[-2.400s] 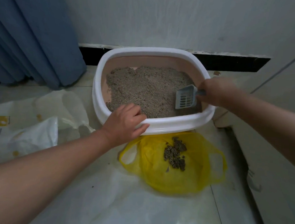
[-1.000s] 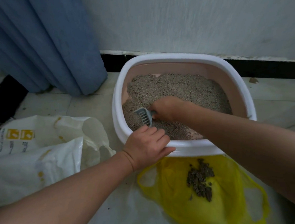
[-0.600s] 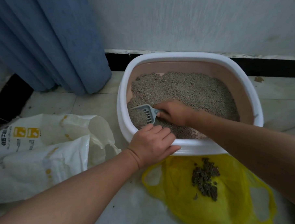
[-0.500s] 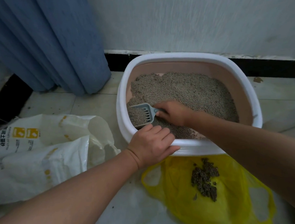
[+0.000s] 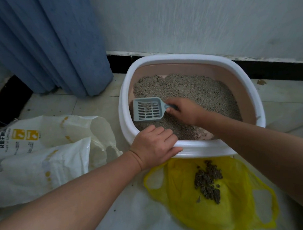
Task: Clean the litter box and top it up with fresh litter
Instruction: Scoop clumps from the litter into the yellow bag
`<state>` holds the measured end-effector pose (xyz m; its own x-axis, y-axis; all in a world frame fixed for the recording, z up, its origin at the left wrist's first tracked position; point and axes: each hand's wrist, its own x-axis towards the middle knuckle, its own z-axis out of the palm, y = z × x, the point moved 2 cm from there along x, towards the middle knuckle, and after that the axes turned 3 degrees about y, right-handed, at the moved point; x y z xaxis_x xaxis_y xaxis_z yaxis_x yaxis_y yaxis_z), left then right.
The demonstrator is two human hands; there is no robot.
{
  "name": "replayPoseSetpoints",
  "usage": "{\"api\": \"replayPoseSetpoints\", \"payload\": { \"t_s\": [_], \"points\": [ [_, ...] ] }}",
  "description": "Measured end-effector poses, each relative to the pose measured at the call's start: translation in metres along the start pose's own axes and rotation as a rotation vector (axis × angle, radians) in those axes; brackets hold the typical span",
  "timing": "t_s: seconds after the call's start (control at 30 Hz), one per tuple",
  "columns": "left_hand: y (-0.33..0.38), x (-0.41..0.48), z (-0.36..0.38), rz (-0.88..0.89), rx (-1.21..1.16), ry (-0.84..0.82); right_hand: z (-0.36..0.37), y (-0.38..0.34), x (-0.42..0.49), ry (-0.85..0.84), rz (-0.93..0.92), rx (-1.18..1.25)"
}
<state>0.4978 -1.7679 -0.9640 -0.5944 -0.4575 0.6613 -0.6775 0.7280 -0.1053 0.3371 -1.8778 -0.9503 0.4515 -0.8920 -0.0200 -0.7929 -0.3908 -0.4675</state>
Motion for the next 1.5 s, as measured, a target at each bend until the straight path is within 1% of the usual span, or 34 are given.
{"api": "replayPoseSetpoints", "payload": {
  "t_s": [0.1,0.23,0.37,0.47,0.53,0.7,0.8,0.97,1.03,1.13,1.3,1.5],
  "points": [
    [0.0,0.0,0.0,0.002,0.004,-0.002,-0.007,0.005,-0.007,0.04,0.05,-0.016],
    [0.0,0.0,-0.001,0.004,0.003,-0.004,-0.023,0.017,-0.013,0.081,0.144,-0.128],
    [0.0,0.0,0.0,0.0,0.002,-0.005,-0.034,0.016,-0.016,-0.011,0.174,-0.316],
    [0.0,-0.001,0.0,0.002,-0.001,-0.006,-0.03,-0.005,-0.009,0.015,0.175,-0.317],
    [0.0,-0.001,0.0,0.0,-0.012,-0.005,-0.021,-0.023,0.003,-0.017,0.152,-0.332],
    [0.0,-0.001,0.001,-0.021,-0.06,0.011,-0.015,-0.054,0.032,-0.128,0.17,-0.53],
    [0.0,-0.001,0.001,-0.022,-0.066,0.021,-0.021,-0.065,0.042,-0.177,0.176,-0.582],
    [0.001,-0.002,0.002,-0.025,-0.059,0.009,-0.02,-0.085,0.052,-0.217,0.143,-0.733],
    [0.0,-0.002,0.002,-0.029,-0.06,0.005,-0.015,-0.092,0.056,-0.214,0.113,-0.756],
    [0.0,-0.001,0.001,-0.023,-0.066,0.009,-0.013,-0.088,0.06,-0.178,0.082,-0.695],
    [0.0,-0.001,0.002,-0.019,-0.058,-0.008,-0.007,-0.049,0.047,-0.183,0.091,-0.336],
    [-0.001,-0.001,0.001,-0.002,-0.032,0.001,0.004,-0.023,0.035,-0.134,0.108,-0.075]
  ]
}}
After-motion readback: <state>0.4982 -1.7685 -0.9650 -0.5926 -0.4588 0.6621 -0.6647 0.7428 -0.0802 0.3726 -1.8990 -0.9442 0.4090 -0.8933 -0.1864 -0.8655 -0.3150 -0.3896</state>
